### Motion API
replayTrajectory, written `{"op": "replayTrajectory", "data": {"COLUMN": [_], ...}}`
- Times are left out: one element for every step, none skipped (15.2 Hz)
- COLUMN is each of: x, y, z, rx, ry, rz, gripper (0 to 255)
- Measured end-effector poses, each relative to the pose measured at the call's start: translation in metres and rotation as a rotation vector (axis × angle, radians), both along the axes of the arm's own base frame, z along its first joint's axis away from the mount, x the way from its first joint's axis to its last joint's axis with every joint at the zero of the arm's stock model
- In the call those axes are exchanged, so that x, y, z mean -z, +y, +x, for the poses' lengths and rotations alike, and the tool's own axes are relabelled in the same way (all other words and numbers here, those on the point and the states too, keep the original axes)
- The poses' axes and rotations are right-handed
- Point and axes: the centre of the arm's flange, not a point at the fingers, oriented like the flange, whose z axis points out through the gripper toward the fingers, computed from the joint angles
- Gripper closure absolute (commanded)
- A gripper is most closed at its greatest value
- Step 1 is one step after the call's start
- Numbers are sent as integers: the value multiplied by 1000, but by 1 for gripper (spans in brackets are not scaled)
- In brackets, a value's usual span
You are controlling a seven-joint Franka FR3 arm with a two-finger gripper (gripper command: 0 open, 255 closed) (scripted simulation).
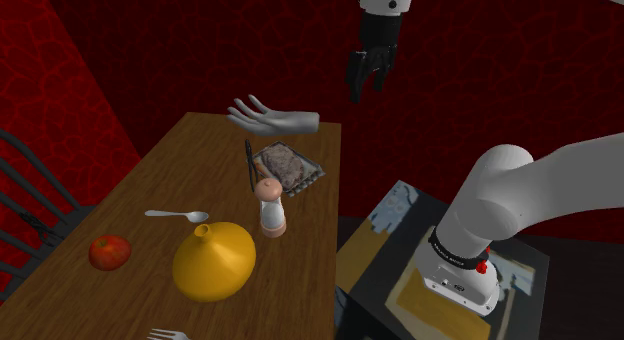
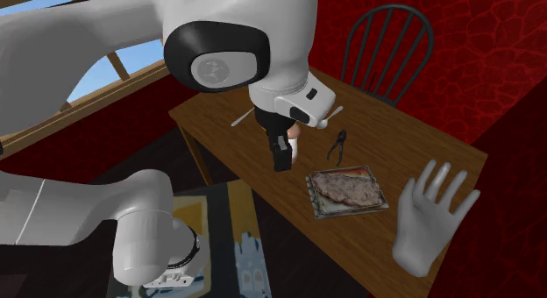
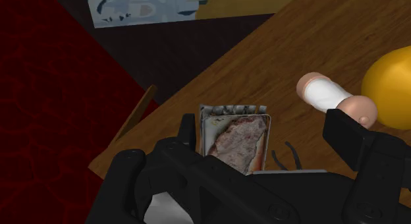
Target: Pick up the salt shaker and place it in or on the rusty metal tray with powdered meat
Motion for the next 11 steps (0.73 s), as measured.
{"op": "replayTrajectory", "data": {"x": [0, 4, 11, 17, 26, 35, 41, 48, 53, 60, 69], "y": [0, 4, 10, 18, 25, 35, 44, 51, 59, 67, 77], "z": [0, 2, 5, 10, 14, 18, 24, 28, 34, 38, 42], "rx": [0, -1, -2, -3, -4, -6, -7, -8, -10, -11, -12], "ry": [0, 0, 1, 2, 2, 3, 4, 4, 4, 6, 6], "rz": [0, 2, 6, 10, 14, 19, 24, 28, 33, 38, 43], "gripper": [0, 0, 0, 0, 0, 0, 0, 0, 0, 0, 0]}}
